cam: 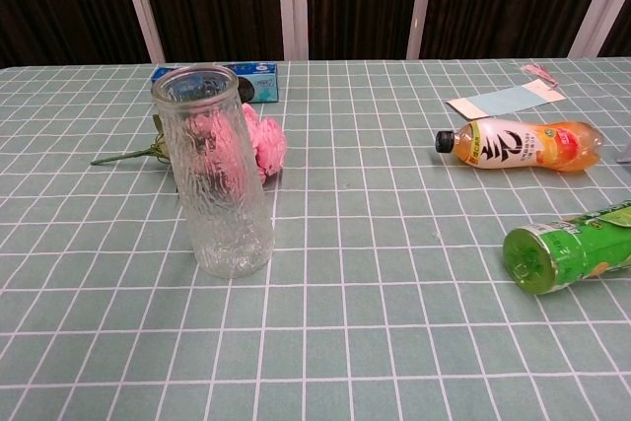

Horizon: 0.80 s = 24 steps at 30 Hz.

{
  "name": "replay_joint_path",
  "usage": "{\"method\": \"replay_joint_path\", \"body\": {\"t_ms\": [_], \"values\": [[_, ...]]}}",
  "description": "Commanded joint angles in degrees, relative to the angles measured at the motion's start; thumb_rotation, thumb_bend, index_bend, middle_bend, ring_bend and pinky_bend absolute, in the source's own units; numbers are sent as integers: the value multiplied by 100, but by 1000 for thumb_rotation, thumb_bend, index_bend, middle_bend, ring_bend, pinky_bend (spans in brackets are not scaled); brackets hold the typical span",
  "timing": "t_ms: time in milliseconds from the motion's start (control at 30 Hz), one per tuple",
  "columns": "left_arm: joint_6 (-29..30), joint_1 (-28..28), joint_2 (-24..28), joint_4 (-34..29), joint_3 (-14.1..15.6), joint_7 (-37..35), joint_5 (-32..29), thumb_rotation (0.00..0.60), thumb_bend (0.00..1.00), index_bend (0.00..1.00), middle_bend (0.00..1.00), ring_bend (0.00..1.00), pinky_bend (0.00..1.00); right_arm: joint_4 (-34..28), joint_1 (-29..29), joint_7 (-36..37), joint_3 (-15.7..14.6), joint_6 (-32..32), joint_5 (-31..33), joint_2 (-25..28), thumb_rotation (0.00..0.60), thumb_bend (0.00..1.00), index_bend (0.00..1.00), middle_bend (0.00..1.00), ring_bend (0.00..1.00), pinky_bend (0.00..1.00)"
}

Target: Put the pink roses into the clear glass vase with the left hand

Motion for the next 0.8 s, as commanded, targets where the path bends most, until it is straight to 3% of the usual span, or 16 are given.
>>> {"method": "replay_joint_path", "body": {"t_ms": [33,167,333,800], "values": [[-896,-675,58,-95,-345,413,-583,600,202,105,64,0,0,-12,-17,7,6,38,-8,12,600,155,99,36,9,0],[-1865,-1414,-96,7,-609,922,-1400,600,186,90,44,0,0,-13,-18,-14,2,21,11,20,600,155,99,36,9,0],[-2536,-2235,-573,243,-686,1655,-2088,600,165,89,44,0,0,14,4,-90,5,-39,52,-11,600,155,99,36,9,0],[-2673,-3356,-1933,986,-568,2453,-2749,600,155,87,41,0,0,29,25,-170,5,-91,97,-46,600,154,99,36,9,0]]}}
